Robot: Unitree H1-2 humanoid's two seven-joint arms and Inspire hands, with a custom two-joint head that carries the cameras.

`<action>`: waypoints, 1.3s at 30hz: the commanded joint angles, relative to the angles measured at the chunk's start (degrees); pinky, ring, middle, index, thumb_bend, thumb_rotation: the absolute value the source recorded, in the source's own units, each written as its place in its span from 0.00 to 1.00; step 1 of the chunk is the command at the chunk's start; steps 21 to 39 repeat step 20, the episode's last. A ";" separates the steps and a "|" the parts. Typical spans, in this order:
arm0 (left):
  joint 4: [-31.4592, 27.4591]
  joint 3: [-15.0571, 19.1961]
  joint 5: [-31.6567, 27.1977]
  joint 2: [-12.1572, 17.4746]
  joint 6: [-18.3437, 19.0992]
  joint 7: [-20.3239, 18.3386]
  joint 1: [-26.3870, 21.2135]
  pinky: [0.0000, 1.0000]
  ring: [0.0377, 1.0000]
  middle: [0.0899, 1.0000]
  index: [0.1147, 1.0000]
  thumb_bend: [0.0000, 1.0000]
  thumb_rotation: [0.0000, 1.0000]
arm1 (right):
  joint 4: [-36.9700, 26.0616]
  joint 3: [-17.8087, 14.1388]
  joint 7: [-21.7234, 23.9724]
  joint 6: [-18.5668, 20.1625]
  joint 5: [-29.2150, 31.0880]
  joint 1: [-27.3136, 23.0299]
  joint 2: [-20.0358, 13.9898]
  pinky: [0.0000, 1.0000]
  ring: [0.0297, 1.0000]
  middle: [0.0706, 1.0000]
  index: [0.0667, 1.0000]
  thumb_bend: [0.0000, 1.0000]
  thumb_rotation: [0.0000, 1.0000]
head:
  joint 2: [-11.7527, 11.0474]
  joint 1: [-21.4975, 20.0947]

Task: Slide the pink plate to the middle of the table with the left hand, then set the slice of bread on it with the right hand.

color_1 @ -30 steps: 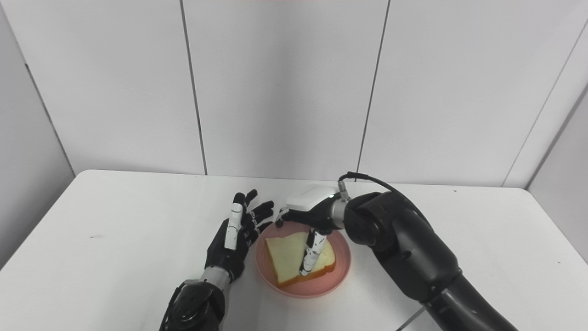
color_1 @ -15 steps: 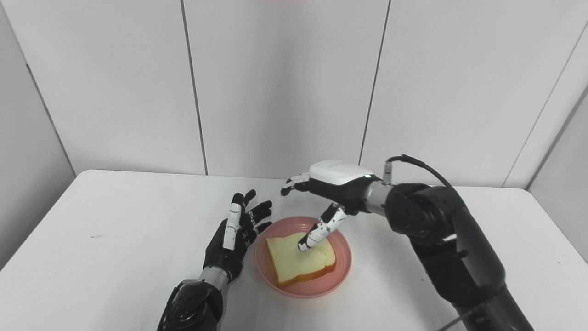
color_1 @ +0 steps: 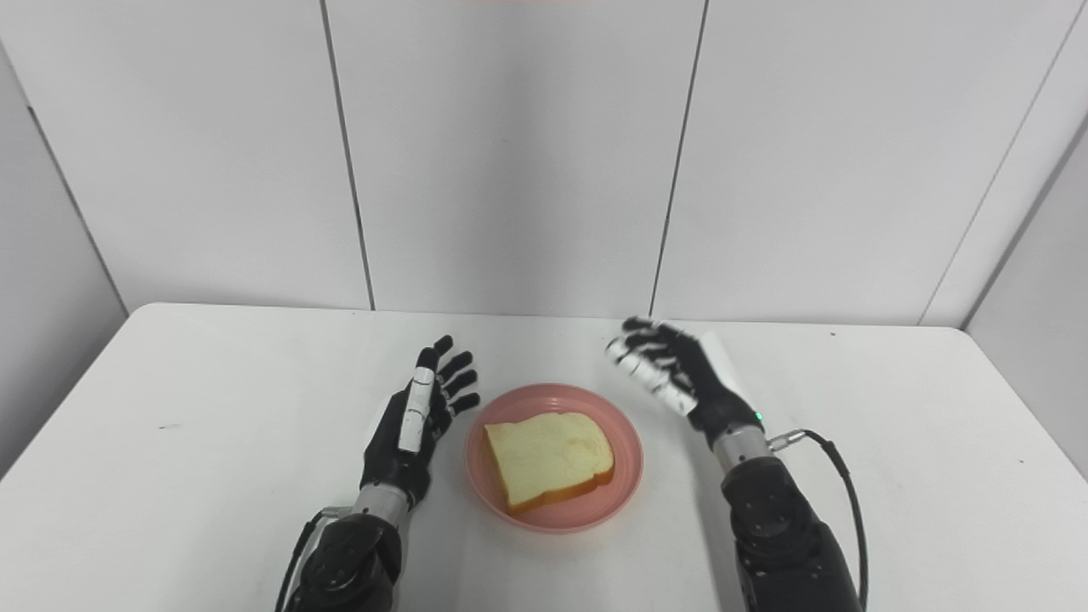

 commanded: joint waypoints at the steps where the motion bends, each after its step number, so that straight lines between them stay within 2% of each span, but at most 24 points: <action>1: -0.65 -0.57 1.70 0.65 -2.66 1.34 -1.00 0.90 0.93 0.95 0.88 0.86 0.92 | -0.86 -1.36 -2.67 -2.21 3.34 -0.86 0.75 0.54 0.63 0.67 0.68 0.70 0.96 | 0.05 0.04; 5: -1.68 -0.70 2.08 1.27 -2.05 1.14 -1.30 0.97 0.97 0.97 0.89 0.88 0.91 | -1.24 -2.45 -4.56 -0.72 6.92 0.79 1.85 0.58 0.66 0.68 0.68 0.67 0.95 | 0.16 -0.05; 12: -2.77 -0.77 2.84 1.89 0.85 1.35 -2.60 0.97 0.97 0.96 0.91 0.91 0.91 | -2.23 -1.51 -5.36 0.81 8.71 2.48 2.09 0.60 0.66 0.69 0.68 0.66 0.98 | 0.37 -0.24; 20: -3.13 -0.23 1.57 1.31 4.01 1.21 -3.85 0.98 0.99 0.97 0.94 0.92 0.92 | -2.30 -0.43 -6.12 1.50 9.69 3.24 2.32 0.63 0.68 0.71 0.69 0.66 1.00 | 0.43 -0.28; 39: -3.13 -0.23 1.57 1.31 4.01 1.21 -3.85 0.98 0.99 0.97 0.94 0.92 0.92 | -2.30 -0.43 -6.12 1.50 9.69 3.24 2.32 0.63 0.68 0.71 0.69 0.66 1.00 | 0.43 -0.28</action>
